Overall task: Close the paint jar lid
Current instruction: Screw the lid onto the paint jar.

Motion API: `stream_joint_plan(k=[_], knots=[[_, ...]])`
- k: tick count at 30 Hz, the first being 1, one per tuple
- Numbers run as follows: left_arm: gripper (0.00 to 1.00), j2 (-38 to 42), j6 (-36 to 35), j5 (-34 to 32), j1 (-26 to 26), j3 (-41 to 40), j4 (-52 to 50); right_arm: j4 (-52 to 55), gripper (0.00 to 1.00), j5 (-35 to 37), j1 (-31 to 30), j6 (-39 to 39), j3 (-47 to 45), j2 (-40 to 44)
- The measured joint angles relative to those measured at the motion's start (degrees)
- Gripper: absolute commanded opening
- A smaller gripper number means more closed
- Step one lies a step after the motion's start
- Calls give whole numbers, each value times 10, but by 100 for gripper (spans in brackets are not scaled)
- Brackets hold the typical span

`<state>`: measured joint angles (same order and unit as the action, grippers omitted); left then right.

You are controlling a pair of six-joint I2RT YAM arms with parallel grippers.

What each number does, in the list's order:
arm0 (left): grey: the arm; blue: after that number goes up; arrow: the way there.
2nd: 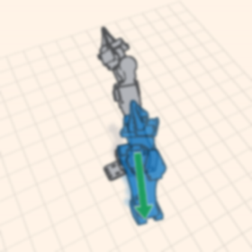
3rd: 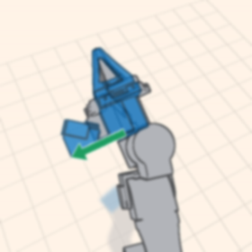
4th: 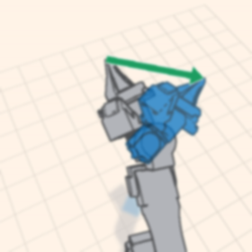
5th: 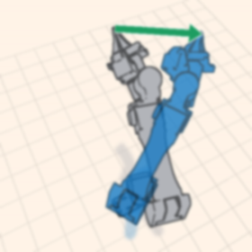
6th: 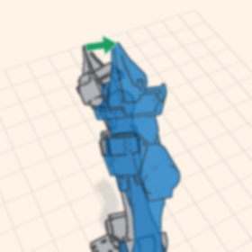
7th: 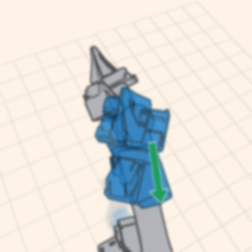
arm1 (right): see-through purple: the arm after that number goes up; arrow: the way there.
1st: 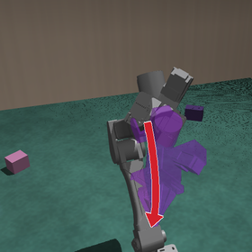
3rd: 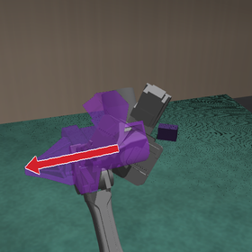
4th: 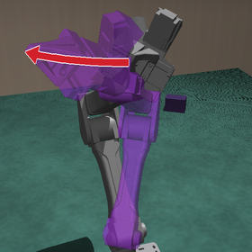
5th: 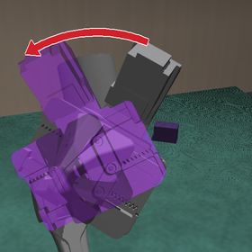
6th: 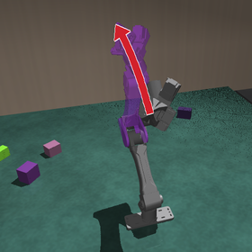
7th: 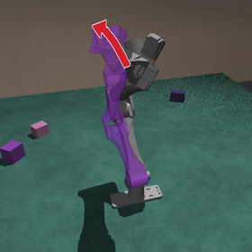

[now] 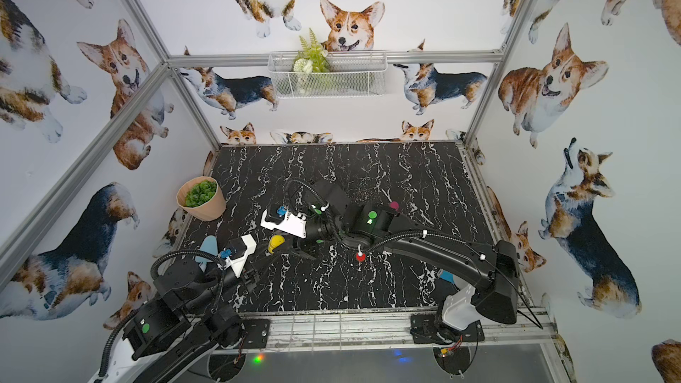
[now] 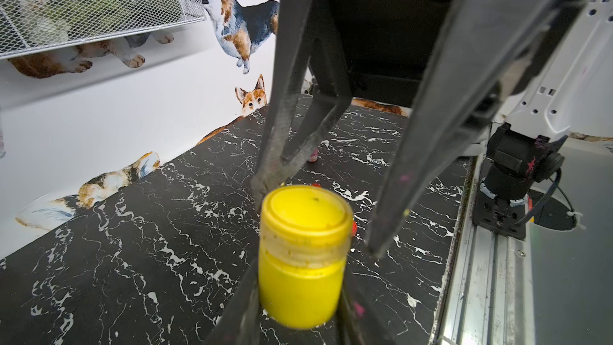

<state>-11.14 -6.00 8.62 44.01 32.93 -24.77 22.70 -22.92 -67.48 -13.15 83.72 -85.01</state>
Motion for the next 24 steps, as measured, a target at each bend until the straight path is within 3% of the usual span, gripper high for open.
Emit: stream_joint_plan(k=[11, 24], knots=[[26, 0, 0, -2, 0, 0, -5, 0, 26, 2, 0, 0, 3, -6], [25, 37, -5, -62, -1, 0, -41, -77, 25, 22, -8, 69, -20, -28]])
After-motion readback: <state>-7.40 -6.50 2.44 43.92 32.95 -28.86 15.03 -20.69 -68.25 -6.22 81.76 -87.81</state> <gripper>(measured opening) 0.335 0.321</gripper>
